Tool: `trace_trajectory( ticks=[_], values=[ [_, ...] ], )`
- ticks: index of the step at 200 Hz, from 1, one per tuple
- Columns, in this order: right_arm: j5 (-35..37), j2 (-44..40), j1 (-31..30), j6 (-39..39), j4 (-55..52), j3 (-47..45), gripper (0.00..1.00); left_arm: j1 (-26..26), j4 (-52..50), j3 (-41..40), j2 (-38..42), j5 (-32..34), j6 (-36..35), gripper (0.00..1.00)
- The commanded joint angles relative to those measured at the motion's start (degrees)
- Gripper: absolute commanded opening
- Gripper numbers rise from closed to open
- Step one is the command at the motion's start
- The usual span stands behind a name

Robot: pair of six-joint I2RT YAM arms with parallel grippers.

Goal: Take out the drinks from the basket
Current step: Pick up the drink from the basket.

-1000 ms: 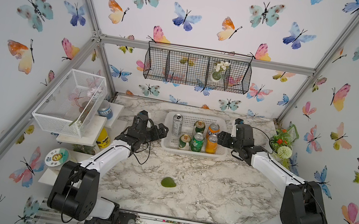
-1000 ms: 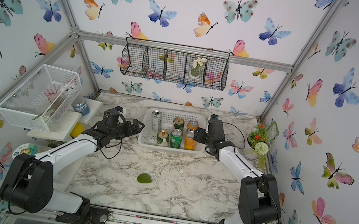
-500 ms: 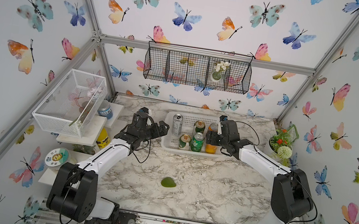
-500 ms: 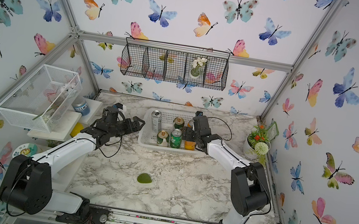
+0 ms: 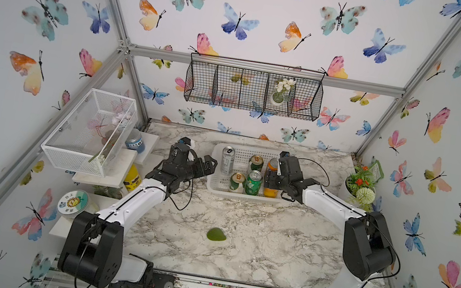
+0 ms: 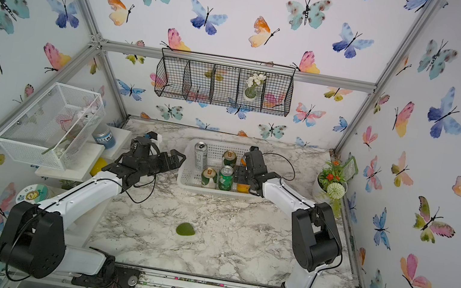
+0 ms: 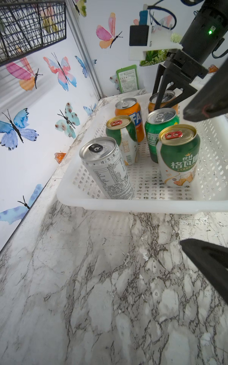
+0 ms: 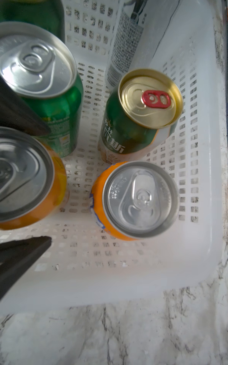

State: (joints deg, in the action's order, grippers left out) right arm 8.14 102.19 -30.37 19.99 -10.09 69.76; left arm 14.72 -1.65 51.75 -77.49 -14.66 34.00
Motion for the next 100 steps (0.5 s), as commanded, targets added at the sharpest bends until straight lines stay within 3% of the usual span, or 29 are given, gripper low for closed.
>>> trace_trajectory(
  ticks=[1, 31, 100],
  values=[
    [0.4, 1.8, -0.4, 0.7, -1.7, 1.2, 0.82, -0.1, -1.2, 1.4, 0.7, -0.8, -1.0, 0.99],
    [0.4, 2.0, -0.4, 0.8, -1.9, 1.1, 0.81, -0.1, -1.2, 1.3, 0.8, -0.7, -1.0, 0.99],
    [0.3, 1.3, -0.4, 1.4, -1.4, 0.6, 0.68, -0.1, -1.3, 1.2, 0.7, -0.8, -1.1, 0.99]
  ],
)
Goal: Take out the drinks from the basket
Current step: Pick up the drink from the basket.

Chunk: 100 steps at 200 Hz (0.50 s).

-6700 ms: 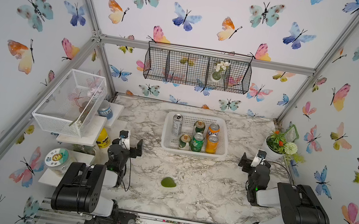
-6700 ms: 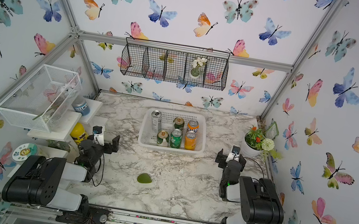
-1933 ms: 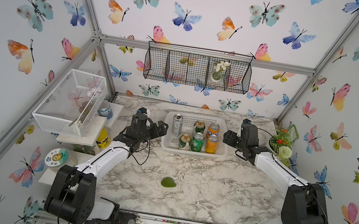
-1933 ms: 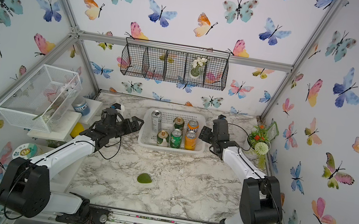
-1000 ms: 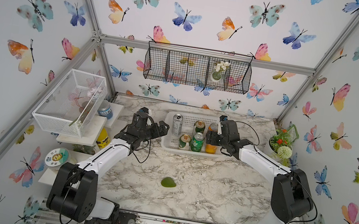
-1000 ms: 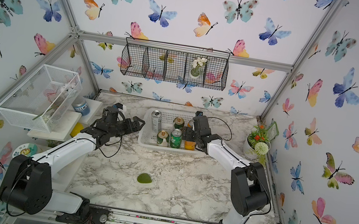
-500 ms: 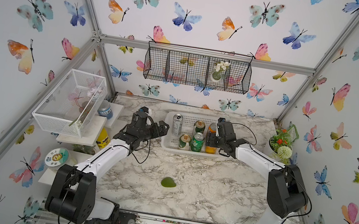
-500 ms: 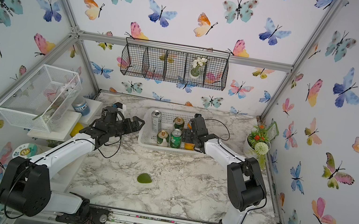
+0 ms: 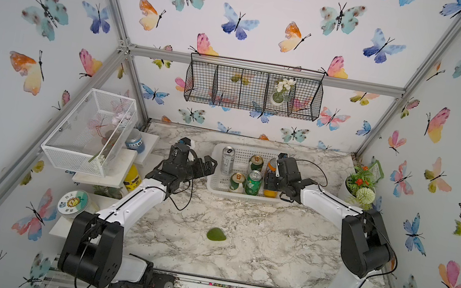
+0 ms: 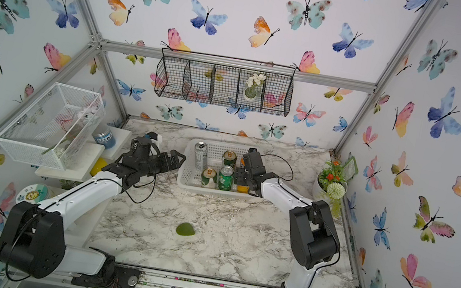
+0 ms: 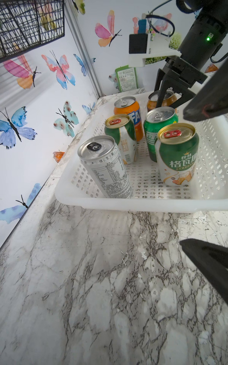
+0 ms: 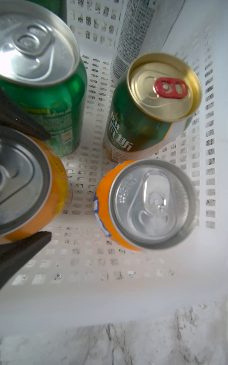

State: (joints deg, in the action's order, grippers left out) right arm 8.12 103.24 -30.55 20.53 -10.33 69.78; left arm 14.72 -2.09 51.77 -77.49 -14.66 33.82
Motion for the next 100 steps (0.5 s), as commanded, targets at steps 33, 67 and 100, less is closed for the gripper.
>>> trace_trajectory(
  ticks=[33, 67, 100],
  values=[
    [0.6, -1.0, -0.2, 0.8, -0.9, 0.8, 0.61, -0.1, -0.8, 1.3, 0.8, -1.1, -1.0, 0.99],
    [1.1, -2.4, -0.2, 0.5, -0.5, 0.9, 0.59, -0.1, -1.1, 1.6, 0.7, -1.2, -1.0, 0.99],
    [1.2, -4.3, -0.2, 0.3, -0.7, 1.9, 0.57, -0.1, -1.4, 1.9, 0.9, -1.3, -0.9, 0.99]
  ],
)
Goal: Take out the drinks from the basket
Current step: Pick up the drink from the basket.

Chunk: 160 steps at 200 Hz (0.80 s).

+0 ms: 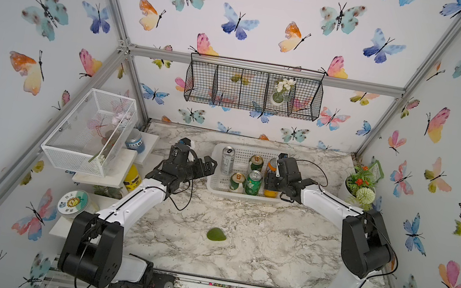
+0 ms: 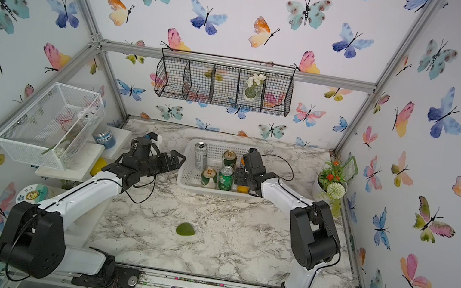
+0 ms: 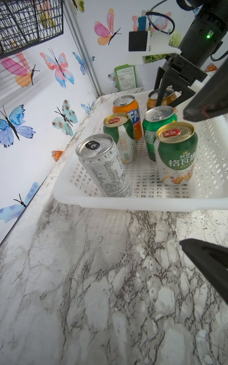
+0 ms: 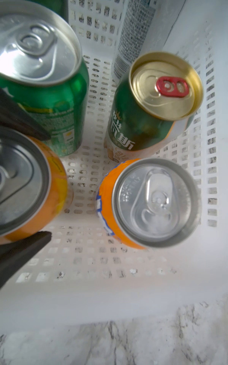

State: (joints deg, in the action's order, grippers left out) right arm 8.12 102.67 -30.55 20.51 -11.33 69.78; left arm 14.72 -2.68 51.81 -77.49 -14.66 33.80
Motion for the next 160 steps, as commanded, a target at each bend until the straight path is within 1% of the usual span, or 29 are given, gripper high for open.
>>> trace_trajectory(
  ticks=[1, 86, 128, 160],
  values=[
    [1.2, -3.9, -0.3, 0.2, 0.3, 2.0, 0.56, -0.1, -0.8, 1.9, 0.9, -1.3, -0.8, 0.99],
    [3.4, -10.5, -0.2, -1.0, -1.2, 5.6, 0.54, -0.1, -3.1, 4.3, 2.3, -2.5, -0.7, 0.99],
    [3.1, -14.9, -0.2, -1.2, -3.1, 7.5, 0.54, -0.1, -4.3, 5.5, 3.6, -3.4, -0.8, 0.99],
    [1.6, -19.6, -0.2, -0.5, -5.0, 6.7, 0.54, -0.1, -4.9, 5.4, 5.1, -4.1, -1.1, 0.99]
  ],
)
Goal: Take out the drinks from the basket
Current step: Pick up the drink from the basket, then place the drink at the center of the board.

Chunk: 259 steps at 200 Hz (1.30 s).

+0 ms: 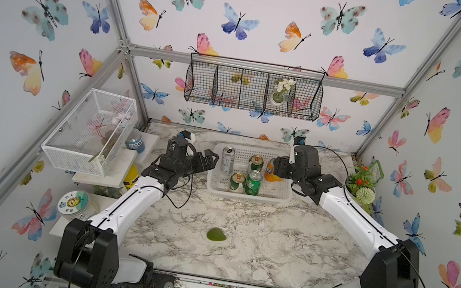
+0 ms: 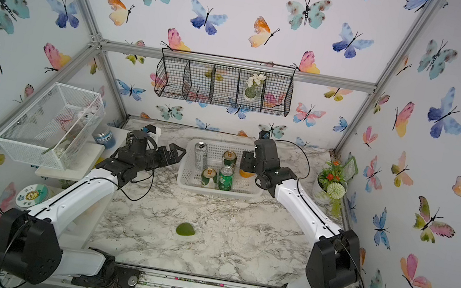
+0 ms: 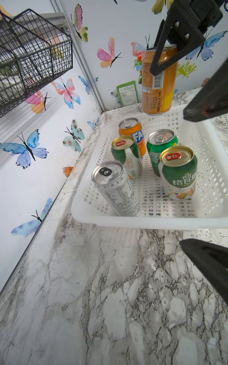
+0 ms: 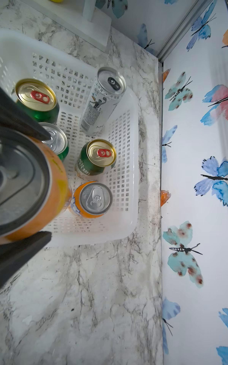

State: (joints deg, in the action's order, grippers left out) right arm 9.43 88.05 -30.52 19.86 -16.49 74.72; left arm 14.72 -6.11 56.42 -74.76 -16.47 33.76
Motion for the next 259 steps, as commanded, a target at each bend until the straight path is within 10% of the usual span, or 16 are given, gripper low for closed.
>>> trace_trajectory(
  ticks=[1, 141, 259],
  values=[
    [0.2, -5.2, -0.2, 0.2, 0.1, 1.7, 0.54, -0.1, -1.5, 0.8, 2.4, -2.4, -1.1, 0.99],
    [-7.7, -28.4, -0.3, 4.6, -6.9, -21.6, 0.53, -0.1, -3.9, -0.9, 5.9, -2.2, -3.3, 0.99],
    [-1.1, -19.1, -11.5, 4.6, 11.0, -32.1, 0.53, -0.1, -3.9, -1.6, 5.7, -2.0, -3.4, 0.99]
  ],
)
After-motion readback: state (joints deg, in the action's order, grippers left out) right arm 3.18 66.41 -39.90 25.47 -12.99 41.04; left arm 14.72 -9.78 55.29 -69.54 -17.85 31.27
